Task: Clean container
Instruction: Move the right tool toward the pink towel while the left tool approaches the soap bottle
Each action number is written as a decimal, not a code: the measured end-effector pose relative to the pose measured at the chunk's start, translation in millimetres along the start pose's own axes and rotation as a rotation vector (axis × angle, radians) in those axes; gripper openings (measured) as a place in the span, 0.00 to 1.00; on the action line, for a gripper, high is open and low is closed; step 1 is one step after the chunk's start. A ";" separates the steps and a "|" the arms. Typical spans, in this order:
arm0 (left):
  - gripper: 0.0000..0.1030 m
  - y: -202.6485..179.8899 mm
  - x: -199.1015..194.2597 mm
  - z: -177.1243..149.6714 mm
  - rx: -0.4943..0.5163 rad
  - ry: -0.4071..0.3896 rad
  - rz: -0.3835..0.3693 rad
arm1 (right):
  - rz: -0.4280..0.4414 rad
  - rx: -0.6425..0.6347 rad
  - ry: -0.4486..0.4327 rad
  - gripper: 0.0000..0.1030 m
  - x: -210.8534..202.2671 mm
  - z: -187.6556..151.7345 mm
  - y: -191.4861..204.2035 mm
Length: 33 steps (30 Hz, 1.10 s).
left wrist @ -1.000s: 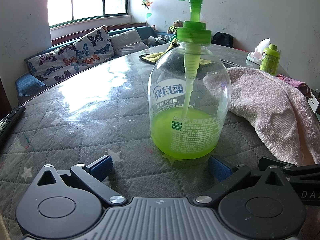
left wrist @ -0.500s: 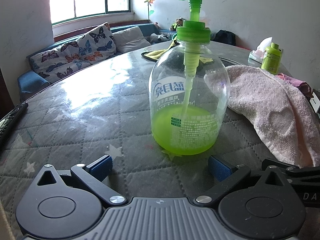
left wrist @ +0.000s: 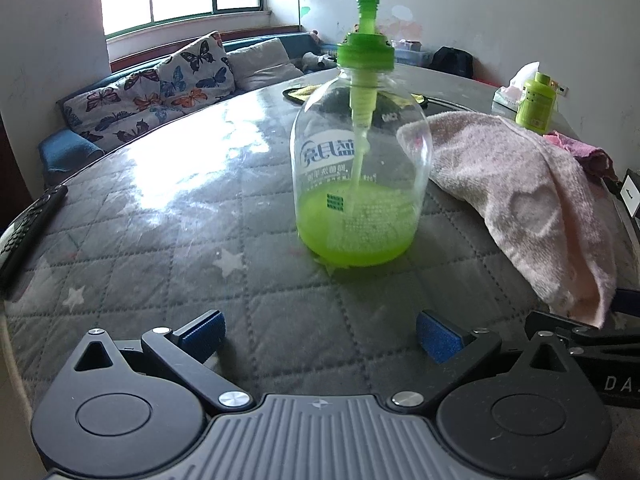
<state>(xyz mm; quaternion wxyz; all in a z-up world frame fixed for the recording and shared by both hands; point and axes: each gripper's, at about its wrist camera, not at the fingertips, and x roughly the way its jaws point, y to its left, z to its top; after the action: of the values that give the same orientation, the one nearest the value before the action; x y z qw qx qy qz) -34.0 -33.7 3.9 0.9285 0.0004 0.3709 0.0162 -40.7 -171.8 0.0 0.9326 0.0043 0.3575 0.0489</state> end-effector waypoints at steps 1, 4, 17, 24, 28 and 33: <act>1.00 -1.0 -1.7 -1.3 -0.003 0.003 0.004 | -0.002 -0.001 0.003 1.00 -1.1 -0.9 0.1; 1.00 -3.4 -6.8 -5.1 -0.009 0.015 0.014 | -0.010 -0.002 0.007 1.00 -6.0 -5.5 1.7; 1.00 -5.1 -21.5 -13.1 0.004 0.058 -0.005 | -0.008 0.005 0.028 1.00 -25.5 -20.3 2.5; 1.00 -5.8 -29.1 -21.2 0.012 0.055 -0.014 | -0.002 0.019 0.031 1.00 -33.1 -25.4 0.8; 1.00 -4.0 -31.7 -23.1 0.012 0.064 -0.021 | -0.005 0.023 0.032 1.00 -36.4 -28.0 0.8; 1.00 -2.8 -34.9 -25.8 0.015 0.067 -0.026 | -0.015 0.025 0.035 1.00 -38.8 -29.7 1.8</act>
<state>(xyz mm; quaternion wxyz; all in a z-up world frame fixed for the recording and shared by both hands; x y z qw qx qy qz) -77.0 -37.9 9.1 0.9156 0.0022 0.4021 0.0015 -89.4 -174.5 3.8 0.9265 0.0124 0.3743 0.0376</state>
